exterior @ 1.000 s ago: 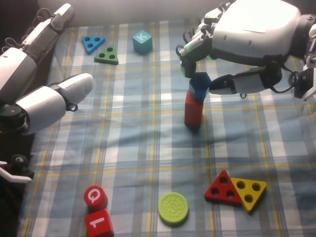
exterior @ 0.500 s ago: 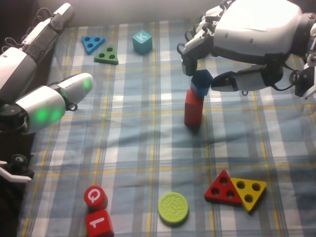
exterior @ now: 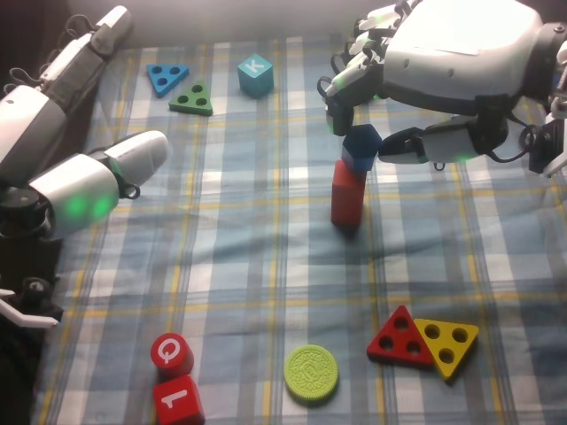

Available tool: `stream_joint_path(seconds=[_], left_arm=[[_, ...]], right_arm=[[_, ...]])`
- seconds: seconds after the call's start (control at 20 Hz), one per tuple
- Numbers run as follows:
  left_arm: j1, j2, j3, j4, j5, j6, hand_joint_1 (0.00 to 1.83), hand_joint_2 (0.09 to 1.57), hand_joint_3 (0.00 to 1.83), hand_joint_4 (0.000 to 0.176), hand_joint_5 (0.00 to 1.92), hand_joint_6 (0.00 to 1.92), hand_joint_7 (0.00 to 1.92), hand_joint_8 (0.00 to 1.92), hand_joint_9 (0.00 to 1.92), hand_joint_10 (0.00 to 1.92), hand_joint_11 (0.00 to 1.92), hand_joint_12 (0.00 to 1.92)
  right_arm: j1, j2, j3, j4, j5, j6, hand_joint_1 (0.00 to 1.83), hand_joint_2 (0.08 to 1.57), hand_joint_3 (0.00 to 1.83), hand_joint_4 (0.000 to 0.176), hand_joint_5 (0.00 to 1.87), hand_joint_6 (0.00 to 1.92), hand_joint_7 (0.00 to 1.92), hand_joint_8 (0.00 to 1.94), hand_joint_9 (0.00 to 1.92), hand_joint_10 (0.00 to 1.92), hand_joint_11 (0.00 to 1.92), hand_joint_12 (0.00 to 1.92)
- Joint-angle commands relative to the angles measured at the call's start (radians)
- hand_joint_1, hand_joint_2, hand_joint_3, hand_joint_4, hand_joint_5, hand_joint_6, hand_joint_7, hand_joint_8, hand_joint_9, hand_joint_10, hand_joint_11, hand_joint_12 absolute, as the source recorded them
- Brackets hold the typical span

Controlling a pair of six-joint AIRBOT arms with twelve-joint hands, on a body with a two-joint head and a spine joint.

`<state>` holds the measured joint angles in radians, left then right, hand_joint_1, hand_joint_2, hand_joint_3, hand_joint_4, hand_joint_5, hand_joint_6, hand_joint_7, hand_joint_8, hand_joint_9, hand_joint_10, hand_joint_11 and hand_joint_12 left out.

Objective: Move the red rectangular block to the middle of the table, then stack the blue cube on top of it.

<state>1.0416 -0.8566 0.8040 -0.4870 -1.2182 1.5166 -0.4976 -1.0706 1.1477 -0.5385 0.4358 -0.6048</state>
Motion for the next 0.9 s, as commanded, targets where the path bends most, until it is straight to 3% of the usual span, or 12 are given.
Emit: stream_joint_path(seconds=[0.0,0.05,0.15,0.2,0.35,0.45,0.5,0.55,0.85], left_arm=[[-0.005,-0.002,0.005,0.03,-0.113,-0.01,0.7,1.35,0.0,0.054,0.04,0.0,0.0,0.0,0.0,0.0,0.0,0.0],[-0.005,-0.002,0.005,0.03,-0.113,-0.01,0.7,1.35,0.0,0.053,0.04,0.0,0.0,0.0,0.0,0.0,0.0,0.0],[-0.005,-0.002,0.005,0.03,-0.113,-0.01,0.69,1.35,0.0,0.059,0.04,0.0,0.0,0.0,0.0,0.0,0.0,0.0],[-0.005,-0.003,0.005,0.029,-0.113,-0.01,0.7,1.35,0.0,0.055,0.04,0.0,0.0,0.0,0.0,0.0,0.0,0.0],[-0.005,-0.003,0.005,0.029,-0.114,-0.01,0.71,1.34,0.0,0.053,0.04,0.0,0.0,0.0,0.0,0.0,0.0,0.0],[-0.005,-0.003,0.005,0.029,-0.114,-0.01,0.7,1.34,0.0,0.055,0.04,0.0,0.0,0.0,0.0,0.0,0.0,0.0],[-0.005,-0.003,0.005,0.029,-0.114,-0.01,0.7,1.34,0.0,0.055,0.04,0.0,0.0,0.0,0.0,0.0,0.0,0.0],[-0.005,-0.003,0.005,0.029,-0.114,-0.01,0.72,1.34,0.0,0.054,0.05,0.01,0.0,0.0,0.0,0.0,0.0,0.0],[-0.004,-0.003,0.004,0.028,-0.115,-0.01,0.69,1.34,0.0,0.056,0.05,0.0,0.0,0.0,0.0,0.0,0.0,0.0]], right_arm=[[0.008,-0.005,0.002,0.024,0.105,-0.004,1.21,1.19,0.0,0.0,0.88,1.01,0.8,1.48,0.63,1.61,0.55,1.91],[0.008,-0.005,0.001,0.025,0.105,-0.004,1.19,1.2,0.0,0.0,0.88,1.09,0.78,1.41,0.61,1.51,0.5,1.88],[0.008,-0.005,-0.001,0.025,0.106,-0.004,1.19,1.2,0.0,0.0,0.9,1.07,0.76,1.43,0.6,1.51,0.49,1.89],[0.008,-0.005,-0.003,0.026,0.106,-0.004,1.2,1.2,0.0,0.0,0.89,1.03,0.77,1.49,0.66,1.58,0.59,1.91],[0.008,-0.005,-0.006,0.026,0.11,-0.004,1.22,1.2,0.0,0.0,0.9,0.98,0.77,1.54,0.67,1.67,0.66,1.92],[0.008,-0.005,-0.01,0.026,0.111,-0.004,1.2,1.24,0.0,0.0,0.85,1.01,0.65,1.71,0.59,1.88,0.68,1.92],[0.008,-0.005,-0.01,0.026,0.111,-0.004,1.2,1.24,0.0,0.0,0.85,1.01,0.65,1.71,0.59,1.88,0.68,1.92],[0.008,-0.005,-0.011,0.026,0.111,-0.004,1.2,1.25,0.0,0.0,0.81,1.04,0.67,1.74,0.7,1.92,0.83,1.92],[0.008,-0.004,-0.011,0.026,0.111,-0.004,1.21,1.23,0.0,0.0,0.86,1.02,0.68,1.66,0.59,1.85,0.68,1.92]])
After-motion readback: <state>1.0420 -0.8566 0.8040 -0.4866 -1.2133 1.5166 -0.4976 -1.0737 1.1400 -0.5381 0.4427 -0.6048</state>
